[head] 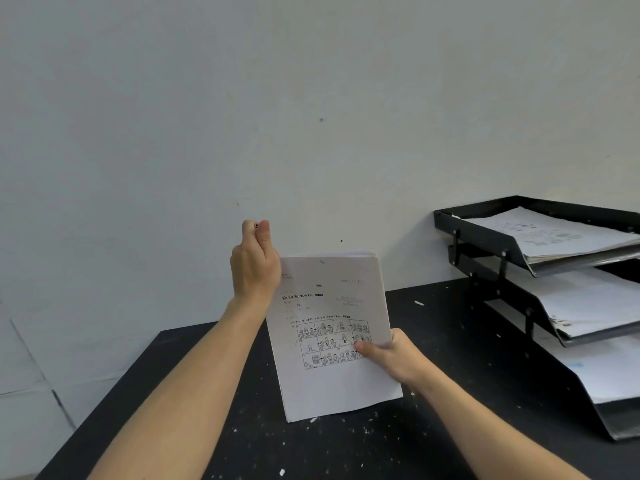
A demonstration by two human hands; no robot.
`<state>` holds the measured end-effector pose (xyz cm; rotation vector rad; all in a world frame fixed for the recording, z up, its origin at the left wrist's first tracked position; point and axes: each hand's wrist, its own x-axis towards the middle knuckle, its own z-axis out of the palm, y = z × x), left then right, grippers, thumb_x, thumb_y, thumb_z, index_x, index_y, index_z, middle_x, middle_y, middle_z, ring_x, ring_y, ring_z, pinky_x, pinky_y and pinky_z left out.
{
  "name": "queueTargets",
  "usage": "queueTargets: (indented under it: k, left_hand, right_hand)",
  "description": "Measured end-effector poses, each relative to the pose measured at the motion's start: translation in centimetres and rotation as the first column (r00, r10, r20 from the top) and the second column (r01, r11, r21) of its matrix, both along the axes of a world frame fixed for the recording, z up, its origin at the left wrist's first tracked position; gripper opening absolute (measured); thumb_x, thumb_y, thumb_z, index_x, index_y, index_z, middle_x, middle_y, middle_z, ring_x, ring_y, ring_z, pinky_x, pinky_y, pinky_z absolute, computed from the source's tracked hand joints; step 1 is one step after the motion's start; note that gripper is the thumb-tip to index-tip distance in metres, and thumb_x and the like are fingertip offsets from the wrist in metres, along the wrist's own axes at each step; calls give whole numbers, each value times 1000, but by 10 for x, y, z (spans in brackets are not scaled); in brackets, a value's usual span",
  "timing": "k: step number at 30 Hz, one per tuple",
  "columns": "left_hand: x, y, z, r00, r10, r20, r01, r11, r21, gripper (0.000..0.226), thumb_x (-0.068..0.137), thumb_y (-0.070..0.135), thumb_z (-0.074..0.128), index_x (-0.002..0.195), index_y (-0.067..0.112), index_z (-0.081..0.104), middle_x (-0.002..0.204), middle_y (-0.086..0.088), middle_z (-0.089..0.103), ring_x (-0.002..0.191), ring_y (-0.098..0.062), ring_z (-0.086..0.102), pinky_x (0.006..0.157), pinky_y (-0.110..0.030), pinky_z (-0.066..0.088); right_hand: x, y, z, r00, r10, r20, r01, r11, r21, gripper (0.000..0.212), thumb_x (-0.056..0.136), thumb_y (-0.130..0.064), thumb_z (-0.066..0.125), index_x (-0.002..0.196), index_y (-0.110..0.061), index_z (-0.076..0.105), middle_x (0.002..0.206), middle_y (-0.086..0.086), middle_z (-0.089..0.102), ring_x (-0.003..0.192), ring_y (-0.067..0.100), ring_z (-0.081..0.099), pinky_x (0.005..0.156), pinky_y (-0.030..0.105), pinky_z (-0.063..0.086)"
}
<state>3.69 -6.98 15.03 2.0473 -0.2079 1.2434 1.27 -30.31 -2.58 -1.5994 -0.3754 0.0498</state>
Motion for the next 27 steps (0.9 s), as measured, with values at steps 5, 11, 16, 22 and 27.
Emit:
queueTargets:
  k: [5, 11, 16, 22, 27]
  left_hand:
    - [1, -1, 1, 1000, -18, 8, 18, 999, -31, 45, 108, 47, 23, 93, 11, 45, 61, -17, 58, 57, -36, 57, 56, -50, 48]
    - [-2, -3, 0, 999, -48, 25, 50, 996, -76, 34, 110, 33, 30, 89, 9, 43, 56, 4, 38, 49, -15, 34, 50, -31, 26]
    - [-4, -5, -1, 998, -60, -15, 59, 996, -68, 39, 110, 36, 28, 86, 9, 40, 56, 2, 36, 50, -15, 32, 49, -32, 26]
    - [-9, 2, 7, 993, -106, -50, 98, 986, -133, 41, 110, 38, 22, 90, 10, 44, 61, -3, 61, 58, -19, 61, 58, -31, 44]
    - [-16, 20, 24, 989, -136, 53, 144, 846, -514, 38, 108, 44, 21, 87, 18, 40, 65, -9, 65, 54, -25, 65, 51, -31, 49]
  right_hand:
    - [-2, 0, 0, 1000, 5, 4, -5, 1000, -2, 26, 100, -20, 69, 126, -16, 72, 120, -7, 78, 110, 15, 74, 96, 35, 60]
    - [-4, 0, 1, 1000, 16, 26, -16, 1000, 13, 27, 99, -19, 68, 126, -15, 71, 120, -5, 77, 110, 16, 74, 93, 32, 61]
    - [-4, -1, -1, 1000, 0, 16, 0, 1000, 2, 26, 99, -19, 68, 124, -14, 73, 119, -5, 78, 109, 17, 75, 92, 32, 61]
    - [-3, -2, 5, 1000, -10, 6, 10, 1000, 15, 25, 99, -19, 69, 123, -15, 73, 119, -5, 78, 109, 17, 75, 92, 33, 61]
    - [-5, -5, 3, 1000, -20, -10, 21, 1000, 13, 25, 98, -18, 70, 123, -14, 72, 120, -3, 78, 110, 18, 75, 94, 38, 61]
